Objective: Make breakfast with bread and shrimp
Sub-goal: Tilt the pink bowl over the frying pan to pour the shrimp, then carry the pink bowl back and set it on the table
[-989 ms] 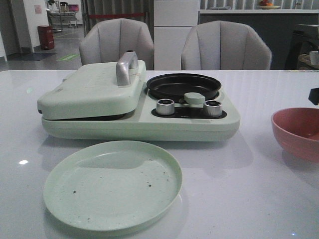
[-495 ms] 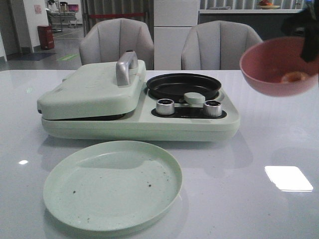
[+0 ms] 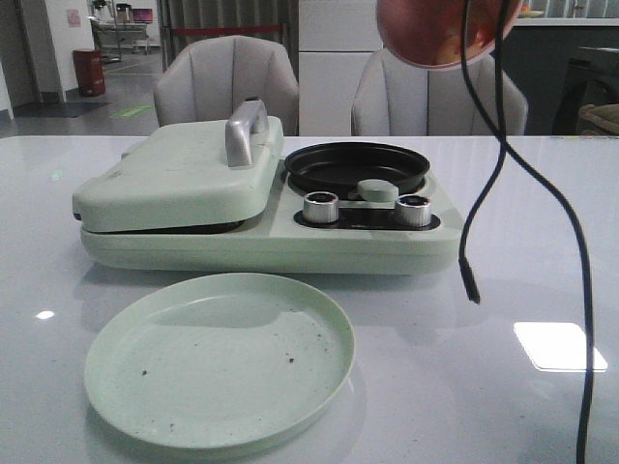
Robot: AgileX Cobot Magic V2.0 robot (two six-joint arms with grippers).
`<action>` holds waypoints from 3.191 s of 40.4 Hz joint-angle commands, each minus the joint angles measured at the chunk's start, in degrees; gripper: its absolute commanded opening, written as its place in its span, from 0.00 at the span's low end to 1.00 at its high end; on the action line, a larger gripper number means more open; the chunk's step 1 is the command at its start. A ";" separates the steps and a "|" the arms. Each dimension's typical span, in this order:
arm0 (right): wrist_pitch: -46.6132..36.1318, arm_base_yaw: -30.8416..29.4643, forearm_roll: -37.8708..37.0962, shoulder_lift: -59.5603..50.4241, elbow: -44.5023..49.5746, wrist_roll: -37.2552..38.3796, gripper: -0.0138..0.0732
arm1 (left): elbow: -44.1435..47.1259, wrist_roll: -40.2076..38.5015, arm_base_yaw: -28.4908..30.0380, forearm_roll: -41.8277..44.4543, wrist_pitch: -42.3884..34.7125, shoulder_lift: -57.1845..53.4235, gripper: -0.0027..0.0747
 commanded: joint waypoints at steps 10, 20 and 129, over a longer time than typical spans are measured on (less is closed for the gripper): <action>-1.58 4.49 -27.71 3.04 -3.25 13.40 0.21 | -1.56 -0.54 -0.34 -0.82 -4.13 -0.37 0.16; -1.24 6.77 -42.64 3.26 -3.25 21.06 0.21 | -1.56 -0.54 -0.34 -0.82 -4.13 -0.37 0.16; -13.36 -36.65 68.78 -18.14 46.04 -14.02 0.57 | -1.56 -0.54 -0.34 -0.82 -4.13 -0.37 0.16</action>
